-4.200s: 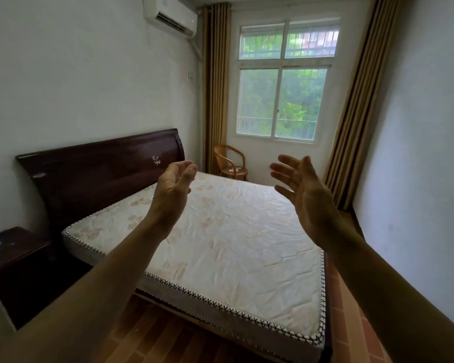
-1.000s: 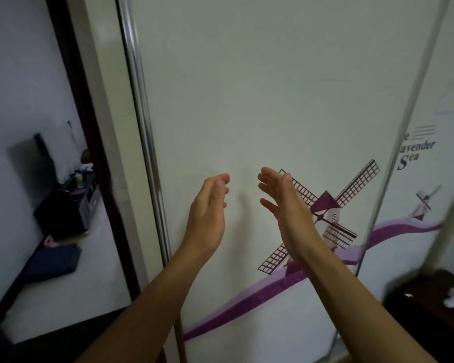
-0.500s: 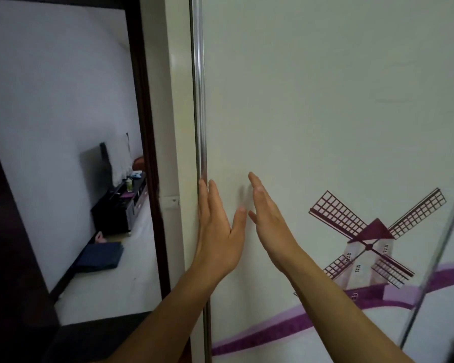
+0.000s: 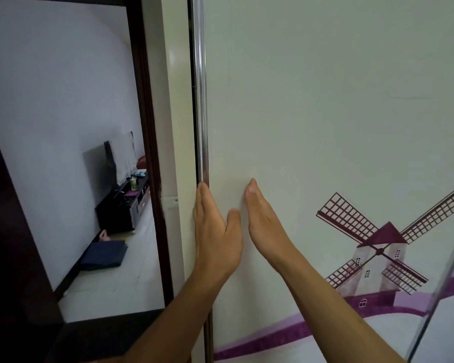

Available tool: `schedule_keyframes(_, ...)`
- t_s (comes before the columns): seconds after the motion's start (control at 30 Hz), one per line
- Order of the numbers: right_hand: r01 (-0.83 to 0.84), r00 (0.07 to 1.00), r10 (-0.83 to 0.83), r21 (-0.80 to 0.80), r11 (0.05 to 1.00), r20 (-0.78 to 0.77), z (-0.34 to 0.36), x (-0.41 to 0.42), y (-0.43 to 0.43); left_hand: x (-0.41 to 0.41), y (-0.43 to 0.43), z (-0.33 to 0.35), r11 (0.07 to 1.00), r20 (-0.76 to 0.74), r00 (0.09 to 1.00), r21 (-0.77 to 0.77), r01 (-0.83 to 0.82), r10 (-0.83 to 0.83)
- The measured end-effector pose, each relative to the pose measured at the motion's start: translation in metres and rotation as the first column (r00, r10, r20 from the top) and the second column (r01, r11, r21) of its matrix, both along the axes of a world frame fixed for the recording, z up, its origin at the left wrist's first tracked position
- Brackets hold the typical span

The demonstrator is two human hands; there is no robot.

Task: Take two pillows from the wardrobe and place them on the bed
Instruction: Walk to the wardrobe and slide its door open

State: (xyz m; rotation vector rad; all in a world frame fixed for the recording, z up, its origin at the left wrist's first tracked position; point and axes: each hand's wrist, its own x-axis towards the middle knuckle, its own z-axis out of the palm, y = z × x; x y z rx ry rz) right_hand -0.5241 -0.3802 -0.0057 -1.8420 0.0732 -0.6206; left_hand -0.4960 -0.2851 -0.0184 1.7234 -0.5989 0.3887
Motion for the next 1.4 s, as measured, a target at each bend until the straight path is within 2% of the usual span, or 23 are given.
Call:
schedule_keyframes(0.23,0.07,0.998,-0.069,-0.135,0.988,0.014,-0.008,0.003,-0.007,0.012,0.012,0.002,0.987,-0.033,0.993,-0.115,0.108,-0.112)
schedule_keyframes(0.37,0.172,0.984,-0.175,-0.295,0.94,0.016,-0.018,0.005,-0.016,0.018,0.012,0.001,0.969,-0.071,0.976,-0.152,0.193,-0.206)
schedule_keyframes(0.47,0.247,0.968,-0.247,-0.341,0.907,0.044,-0.022,0.008,-0.02,0.022,0.006,0.0,0.952,-0.09,0.958,-0.168,0.255,-0.273)
schedule_keyframes(0.73,0.438,0.899,-0.418,-0.301,0.847,0.129,-0.019,0.012,-0.029,0.037,-0.018,0.009,0.907,-0.043,0.915,-0.157,0.39,-0.401)
schedule_keyframes(0.9,0.592,0.806,-0.554,-0.244,0.768,0.209,-0.022,0.009,-0.037,0.045,-0.032,0.01,0.892,-0.028,0.896,-0.115,0.438,-0.444)
schedule_keyframes(1.13,0.561,0.825,-0.529,-0.183,0.807,0.199,-0.021,0.005,-0.052,0.043,-0.055,0.01,0.785,-0.099,0.783,-0.19,0.59,-0.613)
schedule_keyframes(1.4,0.64,0.765,-0.613,-0.117,0.76,0.2,-0.019,0.006,-0.096,0.03,-0.09,0.018,0.762,-0.14,0.751,-0.185,0.62,-0.645)
